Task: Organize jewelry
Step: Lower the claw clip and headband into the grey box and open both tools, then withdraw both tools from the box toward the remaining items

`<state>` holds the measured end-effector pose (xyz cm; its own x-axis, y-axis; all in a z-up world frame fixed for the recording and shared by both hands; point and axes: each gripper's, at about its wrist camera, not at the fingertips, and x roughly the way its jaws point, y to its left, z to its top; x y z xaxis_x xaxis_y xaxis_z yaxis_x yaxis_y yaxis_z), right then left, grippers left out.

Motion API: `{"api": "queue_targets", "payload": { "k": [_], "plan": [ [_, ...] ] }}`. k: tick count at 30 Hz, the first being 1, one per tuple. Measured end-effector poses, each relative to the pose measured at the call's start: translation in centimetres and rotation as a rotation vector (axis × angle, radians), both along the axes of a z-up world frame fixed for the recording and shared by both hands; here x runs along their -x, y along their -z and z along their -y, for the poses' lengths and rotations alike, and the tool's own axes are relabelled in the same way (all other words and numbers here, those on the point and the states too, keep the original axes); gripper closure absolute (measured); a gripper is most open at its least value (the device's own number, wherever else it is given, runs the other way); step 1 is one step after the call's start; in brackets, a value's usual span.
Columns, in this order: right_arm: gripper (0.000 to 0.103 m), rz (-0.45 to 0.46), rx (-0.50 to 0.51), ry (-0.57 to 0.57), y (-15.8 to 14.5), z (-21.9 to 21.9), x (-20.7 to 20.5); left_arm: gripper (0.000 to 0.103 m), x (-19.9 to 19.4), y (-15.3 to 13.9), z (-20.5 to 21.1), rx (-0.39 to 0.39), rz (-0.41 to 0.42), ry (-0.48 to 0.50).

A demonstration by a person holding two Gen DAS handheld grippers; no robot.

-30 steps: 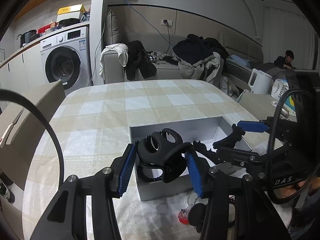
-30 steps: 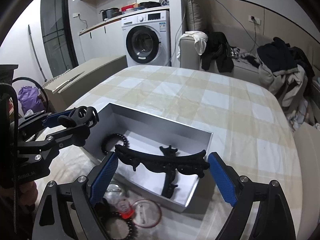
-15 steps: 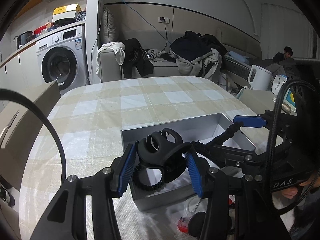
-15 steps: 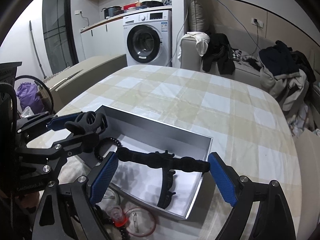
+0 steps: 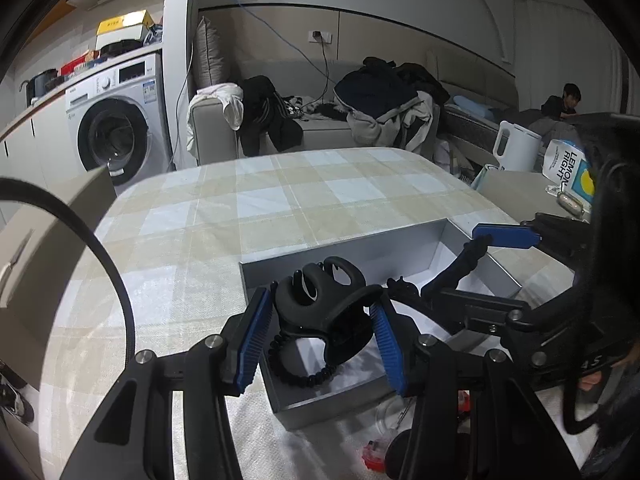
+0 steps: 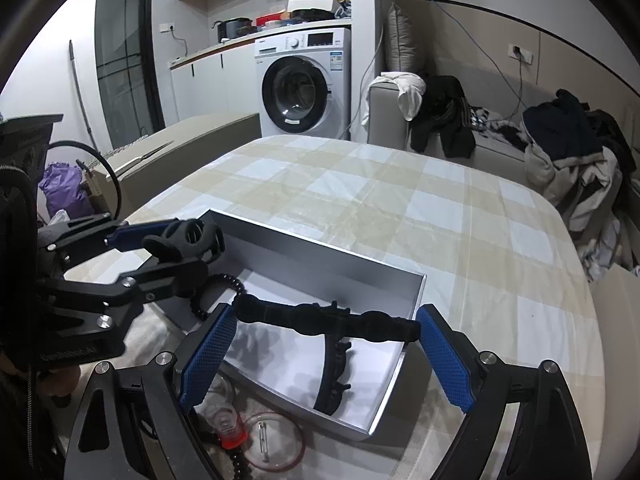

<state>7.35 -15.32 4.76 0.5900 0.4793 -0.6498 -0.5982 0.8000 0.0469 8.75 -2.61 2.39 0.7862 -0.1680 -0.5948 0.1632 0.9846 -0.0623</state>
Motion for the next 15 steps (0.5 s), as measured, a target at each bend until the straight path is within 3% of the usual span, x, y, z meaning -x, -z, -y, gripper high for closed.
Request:
{"api": "queue_targets", "payload": {
  "k": [3, 5, 7, 8, 10, 15],
  "plan": [
    [0.011, 0.010, -0.018, 0.002, -0.1, 0.1, 0.3, 0.058, 0.3, 0.0, -0.1, 0.034, -0.016, 0.017],
    [0.003, 0.025, -0.030, -0.008, -0.5, 0.4, 0.8, 0.058, 1.0, -0.5, -0.2, 0.053, -0.002, 0.030],
    [0.001, 0.055, -0.029, 0.020, -1.1, 1.0, 1.4, 0.055, 1.7, -1.1, -0.2, 0.057, 0.008, 0.038],
    [0.001, 0.062, -0.031, 0.026, -1.3, 1.3, 1.6, 0.051, 2.0, -1.3, -0.2, 0.053, 0.007, 0.035],
    [0.000, 0.072, -0.045, 0.057, -1.9, 2.6, 2.4, 0.030, 2.8, -1.9, -0.2, 0.056, 0.012, 0.040],
    [0.000, 0.012, -0.087, 0.139, -1.4, 6.1, 4.7, 0.001, 4.8, -2.1, -0.6, 0.094, 0.060, 0.020]
  ]
}}
